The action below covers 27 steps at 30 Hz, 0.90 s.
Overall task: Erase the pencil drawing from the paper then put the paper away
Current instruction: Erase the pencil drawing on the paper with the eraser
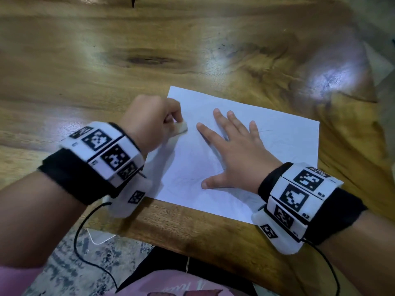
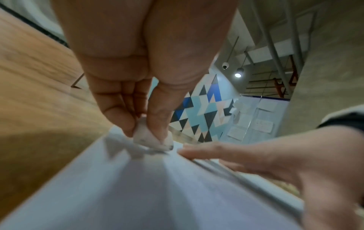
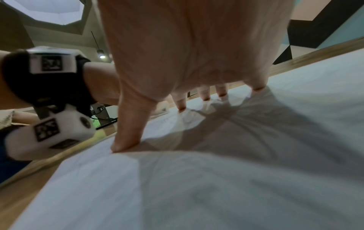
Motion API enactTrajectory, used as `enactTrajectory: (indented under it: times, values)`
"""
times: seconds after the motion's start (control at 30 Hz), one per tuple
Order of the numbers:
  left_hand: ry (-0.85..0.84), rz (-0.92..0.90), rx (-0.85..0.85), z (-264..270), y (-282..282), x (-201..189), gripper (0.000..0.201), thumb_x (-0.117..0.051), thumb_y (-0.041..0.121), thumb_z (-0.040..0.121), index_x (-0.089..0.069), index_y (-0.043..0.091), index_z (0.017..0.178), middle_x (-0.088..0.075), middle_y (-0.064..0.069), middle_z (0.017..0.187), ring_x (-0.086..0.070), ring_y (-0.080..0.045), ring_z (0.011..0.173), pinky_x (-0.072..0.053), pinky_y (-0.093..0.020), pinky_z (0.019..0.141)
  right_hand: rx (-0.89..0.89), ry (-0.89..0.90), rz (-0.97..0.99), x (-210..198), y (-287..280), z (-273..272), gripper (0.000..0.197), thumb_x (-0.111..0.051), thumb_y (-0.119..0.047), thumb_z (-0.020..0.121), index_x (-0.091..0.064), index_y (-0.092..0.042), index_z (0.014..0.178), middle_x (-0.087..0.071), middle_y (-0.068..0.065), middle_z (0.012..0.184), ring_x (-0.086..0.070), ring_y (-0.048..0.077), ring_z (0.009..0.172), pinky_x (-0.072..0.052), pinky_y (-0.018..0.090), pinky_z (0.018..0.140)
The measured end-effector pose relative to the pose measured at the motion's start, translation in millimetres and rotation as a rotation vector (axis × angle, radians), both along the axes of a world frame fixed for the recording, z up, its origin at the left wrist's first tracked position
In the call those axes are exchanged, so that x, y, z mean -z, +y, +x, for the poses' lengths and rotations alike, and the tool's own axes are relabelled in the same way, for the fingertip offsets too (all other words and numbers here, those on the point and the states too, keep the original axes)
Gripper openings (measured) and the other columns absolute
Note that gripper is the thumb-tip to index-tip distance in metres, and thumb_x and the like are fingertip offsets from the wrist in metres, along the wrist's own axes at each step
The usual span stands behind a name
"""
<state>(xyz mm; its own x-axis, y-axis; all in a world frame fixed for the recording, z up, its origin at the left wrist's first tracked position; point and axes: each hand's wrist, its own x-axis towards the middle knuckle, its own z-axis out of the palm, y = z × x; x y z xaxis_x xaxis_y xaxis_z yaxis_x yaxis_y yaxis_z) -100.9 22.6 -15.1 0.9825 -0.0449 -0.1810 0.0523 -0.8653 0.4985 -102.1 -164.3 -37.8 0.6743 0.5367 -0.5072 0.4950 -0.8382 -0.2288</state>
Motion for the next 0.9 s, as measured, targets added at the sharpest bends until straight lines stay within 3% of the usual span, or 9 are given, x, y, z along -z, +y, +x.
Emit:
enactTrajectory:
  times: [0.1, 0.2, 0.3, 0.4, 0.5, 0.63, 0.73, 0.83, 0.9]
  values:
    - [-0.009, 0.02, 0.036, -10.3, -0.7, 2.8, 0.013, -0.07, 0.026, 0.074, -0.064, 0.016, 0.068, -0.054, 0.0, 0.061, -0.047, -0.021, 0.063, -0.027, -0.022, 0.049, 0.0, 0.004, -0.004, 0.0, 0.2, 0.1, 0.115, -0.064, -0.071, 0.064, 0.013, -0.041, 0.145, 0.032, -0.003, 0.152, 0.029, 0.02, 0.14, 0.011, 0.055, 0.113]
    - [0.168, -0.004, 0.181, -41.4, 10.7, -0.9, 0.034, -0.072, 0.028, 0.072, -0.047, 0.031, 0.049, -0.046, 0.009, 0.054, -0.043, -0.011, 0.053, -0.029, -0.016, 0.051, -0.003, 0.004, -0.007, -0.6, 0.1, 0.1, 0.115, -0.064, -0.07, 0.065, 0.013, -0.04, 0.145, 0.032, -0.002, 0.152, 0.029, 0.02, 0.14, 0.011, 0.055, 0.113]
    - [0.167, -0.019, 0.127, -31.8, 14.4, -0.5, 0.013, -0.075, 0.028, 0.069, -0.065, 0.023, 0.062, -0.062, 0.004, 0.062, -0.052, -0.01, 0.058, -0.033, -0.011, 0.052, -0.003, 0.006, -0.003, -1.1, 0.2, -0.1, 0.114, -0.064, -0.069, 0.066, 0.012, -0.04, 0.145, 0.032, -0.002, 0.152, 0.029, 0.02, 0.14, 0.011, 0.055, 0.113]
    - [-0.009, 0.013, -0.037, -1.4, 6.3, 1.2, 0.017, -0.073, 0.028, 0.072, -0.068, 0.012, 0.076, -0.063, -0.006, 0.069, -0.054, -0.021, 0.067, -0.03, -0.026, 0.053, 0.003, 0.009, 0.001, -0.3, 0.7, 0.0, 0.115, -0.065, -0.069, 0.065, 0.013, -0.04, 0.145, 0.032, -0.002, 0.152, 0.029, 0.02, 0.14, 0.012, 0.054, 0.113]
    - [-0.025, -0.001, 0.046, -14.8, 3.7, 5.3, 0.026, -0.067, 0.037, 0.068, -0.066, 0.011, 0.067, -0.06, -0.006, 0.063, -0.051, -0.02, 0.062, -0.028, -0.026, 0.053, -0.011, 0.009, 0.014, -0.8, 1.0, -0.8, 0.113, -0.066, -0.067, 0.066, 0.01, -0.04, 0.146, 0.029, -0.004, 0.153, 0.027, 0.019, 0.141, 0.011, 0.055, 0.113]
    - [0.121, -0.031, 0.168, -40.9, 5.1, 2.5, 0.019, -0.074, 0.031, 0.07, -0.066, 0.015, 0.063, -0.061, -0.003, 0.064, -0.048, -0.013, 0.056, -0.029, -0.011, 0.05, -0.04, 0.004, 0.024, -1.6, -0.2, -0.5, 0.111, -0.065, -0.065, 0.068, 0.009, -0.039, 0.146, 0.028, -0.006, 0.154, 0.027, 0.017, 0.141, 0.011, 0.056, 0.113]
    - [0.027, -0.001, 0.108, -25.4, 7.7, 1.3, 0.013, -0.074, 0.027, 0.069, -0.071, 0.016, 0.075, -0.062, -0.003, 0.068, -0.047, -0.011, 0.056, -0.03, -0.005, 0.052, -0.048, -0.001, 0.009, -1.2, 0.3, -0.4, 0.112, -0.064, -0.067, 0.068, 0.011, -0.039, 0.146, 0.029, -0.005, 0.153, 0.027, 0.018, 0.141, 0.01, 0.056, 0.113]
    - [-0.014, -0.011, 0.081, -19.1, 7.4, 2.5, 0.014, -0.073, 0.027, 0.07, -0.07, 0.016, 0.077, -0.058, -0.002, 0.067, -0.043, 0.001, 0.055, -0.031, -0.002, 0.052, -0.056, 0.008, -0.007, -1.1, 0.9, 0.4, 0.117, -0.065, -0.068, 0.065, 0.015, -0.039, 0.145, 0.033, -0.004, 0.152, 0.029, 0.018, 0.14, 0.011, 0.056, 0.113]
    - [-0.018, -0.015, 0.063, -21.2, 6.7, 2.6, 0.013, -0.072, 0.027, 0.071, -0.068, 0.016, 0.077, -0.059, -0.003, 0.069, -0.043, 0.002, 0.057, -0.029, -0.003, 0.051, -0.065, 0.013, -0.022, -0.8, 1.0, 1.3, 0.121, -0.066, -0.069, 0.063, 0.018, -0.039, 0.144, 0.036, -0.002, 0.15, 0.031, 0.02, 0.139, 0.012, 0.056, 0.112]
